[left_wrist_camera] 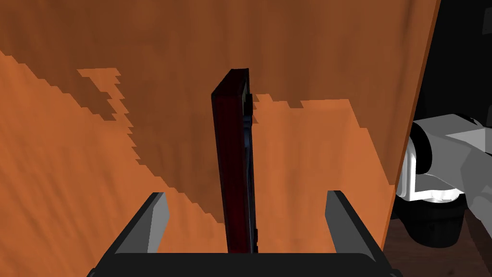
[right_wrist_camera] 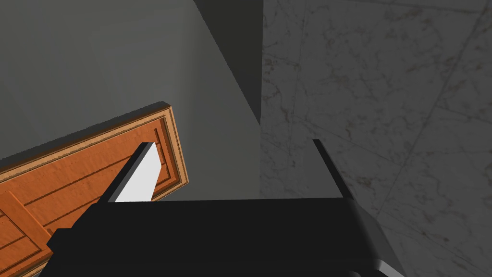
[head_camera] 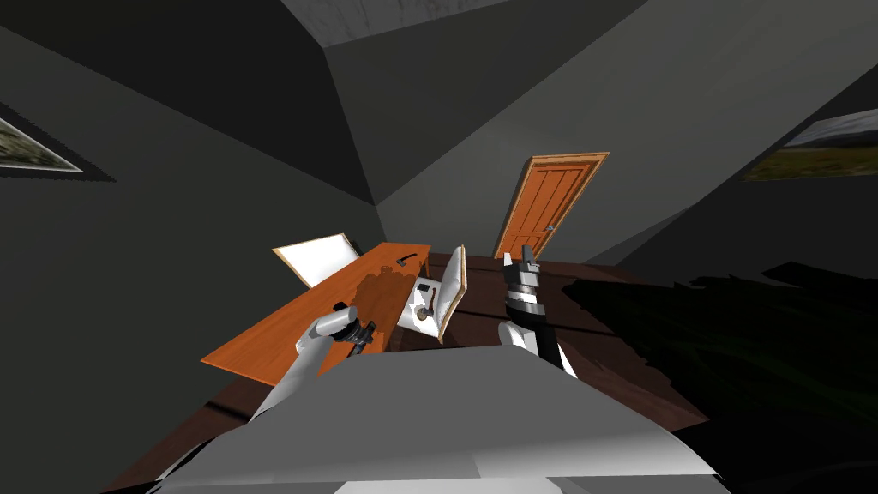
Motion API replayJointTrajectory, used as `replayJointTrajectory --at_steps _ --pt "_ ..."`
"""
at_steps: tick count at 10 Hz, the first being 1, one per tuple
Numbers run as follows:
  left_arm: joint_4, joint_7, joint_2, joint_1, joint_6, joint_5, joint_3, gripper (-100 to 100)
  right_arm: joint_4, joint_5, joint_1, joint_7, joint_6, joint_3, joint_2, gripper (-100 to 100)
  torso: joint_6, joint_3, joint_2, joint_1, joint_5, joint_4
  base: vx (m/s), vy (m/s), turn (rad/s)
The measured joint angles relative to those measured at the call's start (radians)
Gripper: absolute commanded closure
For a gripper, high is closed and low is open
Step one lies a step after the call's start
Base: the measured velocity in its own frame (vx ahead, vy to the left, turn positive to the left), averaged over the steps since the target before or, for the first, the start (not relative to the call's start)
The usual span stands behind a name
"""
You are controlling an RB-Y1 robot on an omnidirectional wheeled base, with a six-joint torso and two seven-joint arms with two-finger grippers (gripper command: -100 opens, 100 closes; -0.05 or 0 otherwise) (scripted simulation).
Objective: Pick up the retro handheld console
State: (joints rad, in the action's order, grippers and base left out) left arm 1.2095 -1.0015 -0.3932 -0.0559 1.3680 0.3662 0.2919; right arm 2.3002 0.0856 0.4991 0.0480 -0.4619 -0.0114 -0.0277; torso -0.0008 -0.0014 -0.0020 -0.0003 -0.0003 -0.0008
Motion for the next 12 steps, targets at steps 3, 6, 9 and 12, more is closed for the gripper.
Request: replayJointTrajectory --at_steps 3,6,9,12 --pt "-0.003 0.001 0.001 0.000 -0.005 0.000 0.000 100 0.000 0.000 0.000 0.000 0.000 0.000 0.000 0 0.000 0.001 0.002 0.000 0.000 0.000 0.000 0.000 0.000" --pt "-0.003 0.001 0.001 0.000 -0.004 0.001 0.001 0 0.000 0.000 0.000 0.000 0.000 0.000 0.000 0 0.001 0.001 0.002 0.000 0.000 0.000 0.000 0.000 0.000" --pt "0.030 -0.013 -0.008 -0.001 0.027 0.005 0.000 100 0.000 0.000 0.000 0.000 0.000 0.000 0.000 0 0.000 0.002 0.004 0.000 0.000 0.001 -0.031 -0.001 -0.035" --pt "0.066 -0.029 -0.017 0.001 0.064 0.011 0.000 0 0.000 0.000 0.000 0.000 0.000 0.000 0.000 0 0.000 0.002 0.004 0.000 0.000 0.000 -0.016 -0.001 -0.007"
